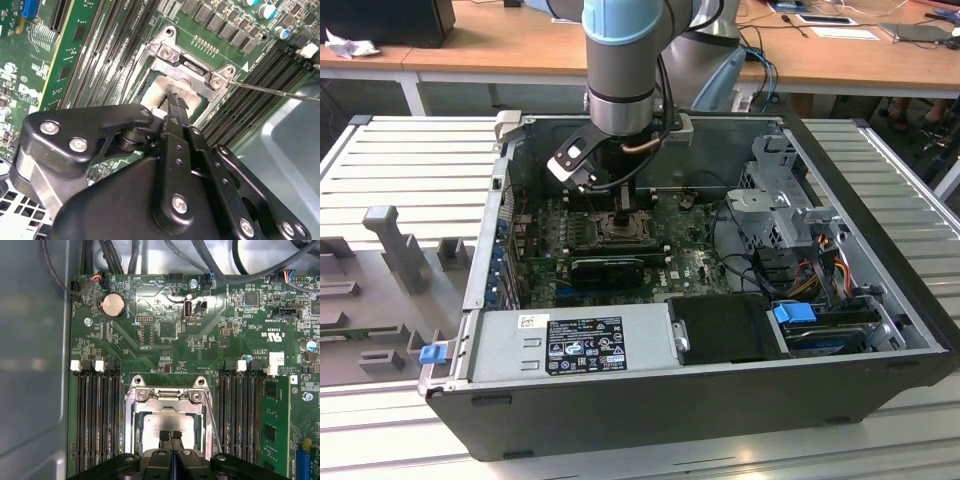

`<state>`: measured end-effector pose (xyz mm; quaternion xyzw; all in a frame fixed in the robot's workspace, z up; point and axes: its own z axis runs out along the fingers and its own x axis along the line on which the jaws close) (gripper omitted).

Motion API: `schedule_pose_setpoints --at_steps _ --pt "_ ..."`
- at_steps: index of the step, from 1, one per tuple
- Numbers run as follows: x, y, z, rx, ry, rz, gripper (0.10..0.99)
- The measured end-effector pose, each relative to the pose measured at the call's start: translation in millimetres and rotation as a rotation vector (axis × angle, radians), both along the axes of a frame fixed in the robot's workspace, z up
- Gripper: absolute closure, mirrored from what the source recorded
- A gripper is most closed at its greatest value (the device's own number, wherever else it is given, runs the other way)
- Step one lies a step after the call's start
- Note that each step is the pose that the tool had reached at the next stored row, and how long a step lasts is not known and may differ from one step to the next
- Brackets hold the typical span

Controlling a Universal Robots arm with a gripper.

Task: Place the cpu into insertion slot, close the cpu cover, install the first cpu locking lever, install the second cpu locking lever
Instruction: 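Close the cpu cover, then install the first cpu locking lever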

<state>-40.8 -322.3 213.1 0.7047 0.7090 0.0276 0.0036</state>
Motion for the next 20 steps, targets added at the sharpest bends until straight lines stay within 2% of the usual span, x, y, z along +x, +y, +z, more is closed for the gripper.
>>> schedule_pose_setpoints --at_steps 9,20 --pt "1.6 0.0 1.1 0.000 0.0002 0.000 0.980" --pt "1.6 0.0 12.9 0.000 0.0002 0.000 0.980"
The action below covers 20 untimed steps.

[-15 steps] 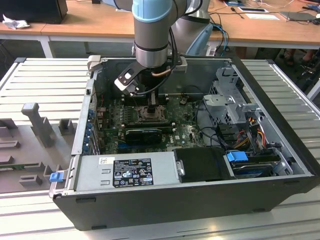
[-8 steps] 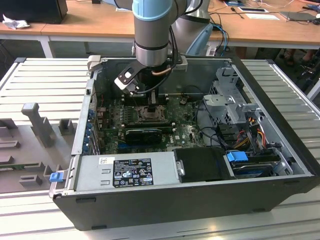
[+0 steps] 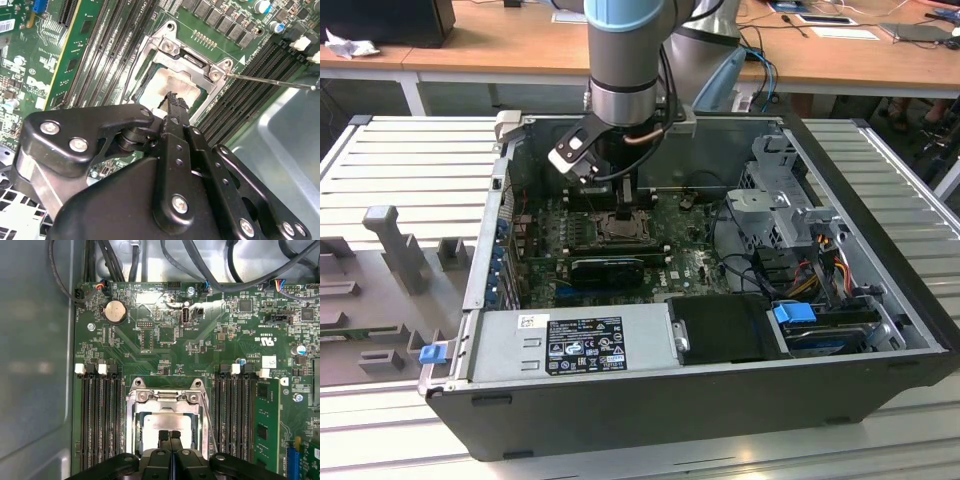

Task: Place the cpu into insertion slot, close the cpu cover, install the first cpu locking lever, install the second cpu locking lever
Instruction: 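Install the first cpu locking lever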

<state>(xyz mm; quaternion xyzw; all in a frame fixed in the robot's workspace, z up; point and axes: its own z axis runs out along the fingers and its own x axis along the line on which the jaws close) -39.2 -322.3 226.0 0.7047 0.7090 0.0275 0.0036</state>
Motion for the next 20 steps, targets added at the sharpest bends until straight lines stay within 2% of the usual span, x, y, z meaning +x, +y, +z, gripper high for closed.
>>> schedule_pose_setpoints --at_steps 2,5,18,20 --pt "0.0 0.0 2.4 0.000 0.0000 0.000 0.980" --pt "0.0 0.0 12.2 0.000 0.0000 0.000 0.980" --pt "0.0 0.0 38.0 0.000 0.0000 0.000 0.980" --pt "0.0 0.0 46.7 0.000 0.0000 0.000 0.980"
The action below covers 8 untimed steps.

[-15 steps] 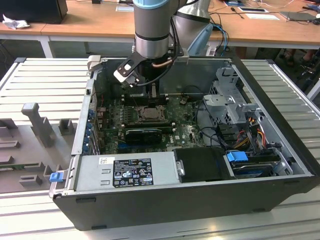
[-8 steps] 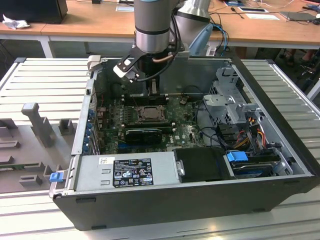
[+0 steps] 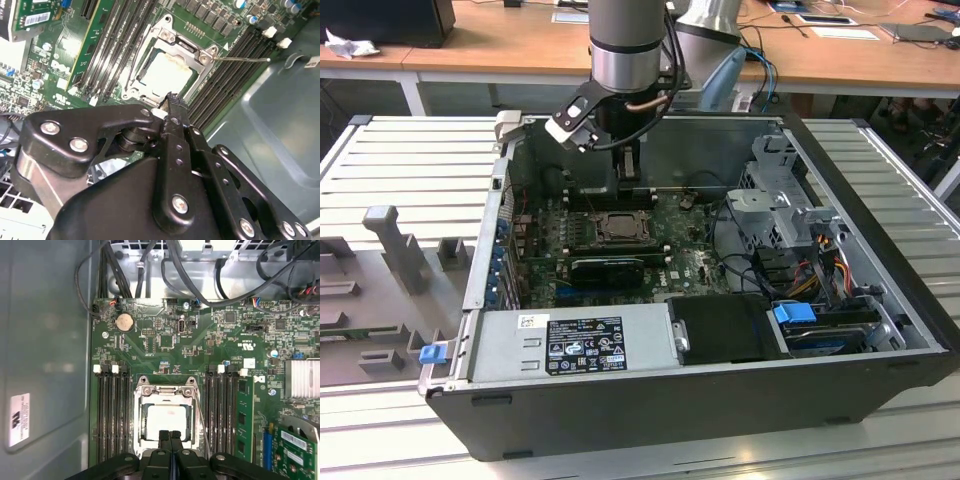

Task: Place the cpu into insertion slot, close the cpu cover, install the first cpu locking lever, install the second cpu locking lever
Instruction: 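Install the first cpu locking lever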

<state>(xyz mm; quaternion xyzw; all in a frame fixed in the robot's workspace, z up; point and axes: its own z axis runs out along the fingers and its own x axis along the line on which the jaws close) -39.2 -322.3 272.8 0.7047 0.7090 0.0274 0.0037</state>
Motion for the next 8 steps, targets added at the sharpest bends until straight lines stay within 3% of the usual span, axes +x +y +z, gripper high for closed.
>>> schedule_pose_setpoints --at_steps 8 --pt "0.0 0.0 1.4 0.000 0.0000 0.024 0.980"
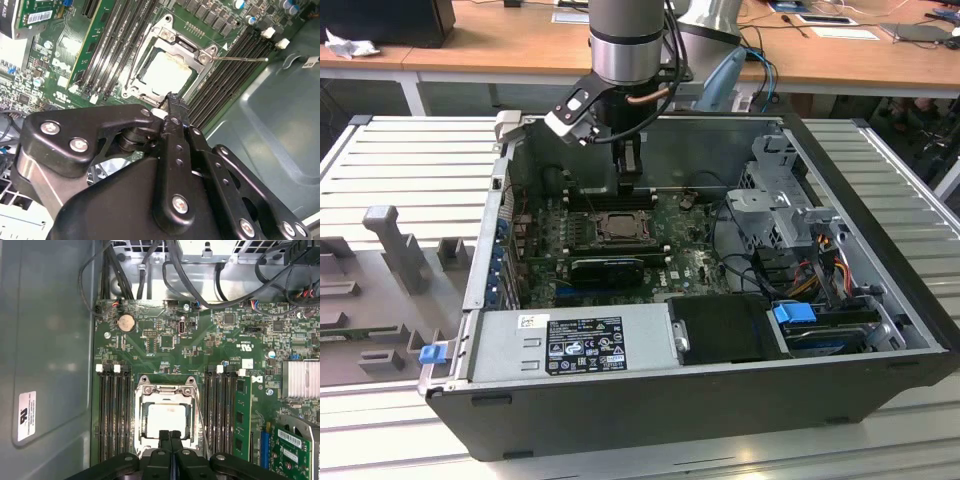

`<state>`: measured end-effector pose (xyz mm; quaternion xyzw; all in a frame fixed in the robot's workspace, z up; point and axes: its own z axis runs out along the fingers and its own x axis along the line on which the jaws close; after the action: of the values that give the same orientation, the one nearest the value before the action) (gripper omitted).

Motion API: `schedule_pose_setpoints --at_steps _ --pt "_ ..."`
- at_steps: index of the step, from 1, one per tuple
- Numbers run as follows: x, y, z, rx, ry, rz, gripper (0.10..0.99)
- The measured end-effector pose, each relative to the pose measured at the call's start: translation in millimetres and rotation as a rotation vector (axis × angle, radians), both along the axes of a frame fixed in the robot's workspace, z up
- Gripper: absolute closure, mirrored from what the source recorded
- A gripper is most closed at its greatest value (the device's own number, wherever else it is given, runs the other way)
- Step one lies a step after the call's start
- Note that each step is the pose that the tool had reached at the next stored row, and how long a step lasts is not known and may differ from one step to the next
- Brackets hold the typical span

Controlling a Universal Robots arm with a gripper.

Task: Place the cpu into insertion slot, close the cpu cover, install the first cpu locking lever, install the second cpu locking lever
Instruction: 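Install the first cpu locking lever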

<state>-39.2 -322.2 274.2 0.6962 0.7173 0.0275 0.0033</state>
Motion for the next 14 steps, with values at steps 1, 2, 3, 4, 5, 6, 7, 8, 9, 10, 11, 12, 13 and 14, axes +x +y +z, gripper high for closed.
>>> schedule_pose_setpoints --at_steps 1,2,3,4,5,6,7,8,9,10,11,12,13,14 --pt "0.0 0.0 0.0 0.000 0.0000 0.018 0.980" --pt "0.0 0.0 0.0 0.000 0.0001 0.036 0.980" --pt "0.0 0.0 0.0 0.000 0.0000 0.066 0.980" --pt "0.0 0.0 0.0 0.000 0.0000 0.087 0.980" --pt "0.0 0.0 0.0 0.000 0.0000 0.104 0.980" --pt "0.0 0.0 0.0 0.000 0.0000 0.122 0.980" --pt "0.0 0.0 0.0 0.000 0.0000 0.140 0.980" --pt "0.0 0.0 0.0 0.000 0.0000 0.164 0.980" --pt "0.0 0.0 0.0 0.000 0.0000 0.185 0.980" --pt "0.0 0.0 0.0 0.000 0.0000 0.199 0.980" --pt "0.0 0.0 -0.1 0.000 0.0000 0.235 0.980" --pt "0.0 0.0 -0.1 0.000 -0.0001 0.261 0.980" --pt "0.0 0.0 -0.1 0.000 0.0000 0.280 0.980" --pt "0.0 0.0 -0.1 0.000 0.0000 0.298 0.980"
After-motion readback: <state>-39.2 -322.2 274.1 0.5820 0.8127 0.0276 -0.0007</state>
